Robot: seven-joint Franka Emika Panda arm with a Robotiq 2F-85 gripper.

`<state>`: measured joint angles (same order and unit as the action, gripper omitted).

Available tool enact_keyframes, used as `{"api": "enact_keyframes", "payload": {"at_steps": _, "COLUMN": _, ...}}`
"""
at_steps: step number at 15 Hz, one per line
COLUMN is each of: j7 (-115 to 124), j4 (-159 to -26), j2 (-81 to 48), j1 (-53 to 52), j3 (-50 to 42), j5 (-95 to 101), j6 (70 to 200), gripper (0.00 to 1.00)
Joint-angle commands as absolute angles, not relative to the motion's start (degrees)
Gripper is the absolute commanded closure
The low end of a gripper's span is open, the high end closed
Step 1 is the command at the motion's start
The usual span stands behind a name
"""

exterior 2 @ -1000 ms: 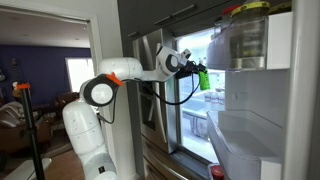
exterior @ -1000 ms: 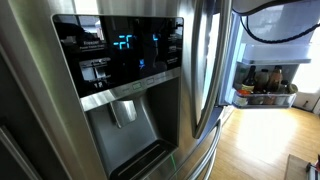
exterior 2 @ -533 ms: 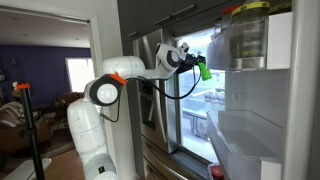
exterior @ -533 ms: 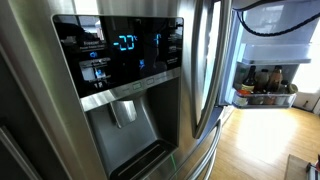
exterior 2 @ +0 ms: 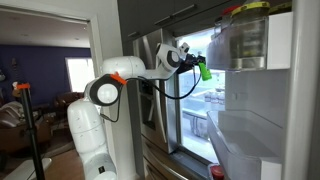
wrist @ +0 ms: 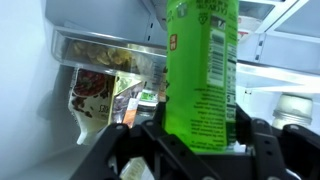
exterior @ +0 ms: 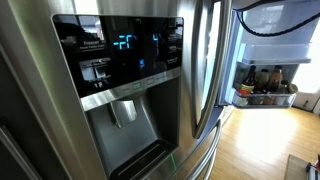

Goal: Put the green bottle on top tray of fridge, then put it on the top fridge side rack

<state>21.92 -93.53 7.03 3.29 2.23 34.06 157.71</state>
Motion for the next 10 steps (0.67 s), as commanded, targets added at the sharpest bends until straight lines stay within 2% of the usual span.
{"api": "enact_keyframes", "payload": {"at_steps": 1, "j7": 21.9, "j4": -93.5, "j2": 7.0, "j1": 3.3, "j3": 2.2, "j5": 34.1, "j6": 157.7, "gripper": 0.63}}
{"api": "enact_keyframes", "payload": {"at_steps": 10, "j7": 23.8, "j4": -83.0, "j2": 1.8, "j1": 2.9, "j3": 2.2, "j5": 31.8, "j6": 160.9, "gripper": 0.63}}
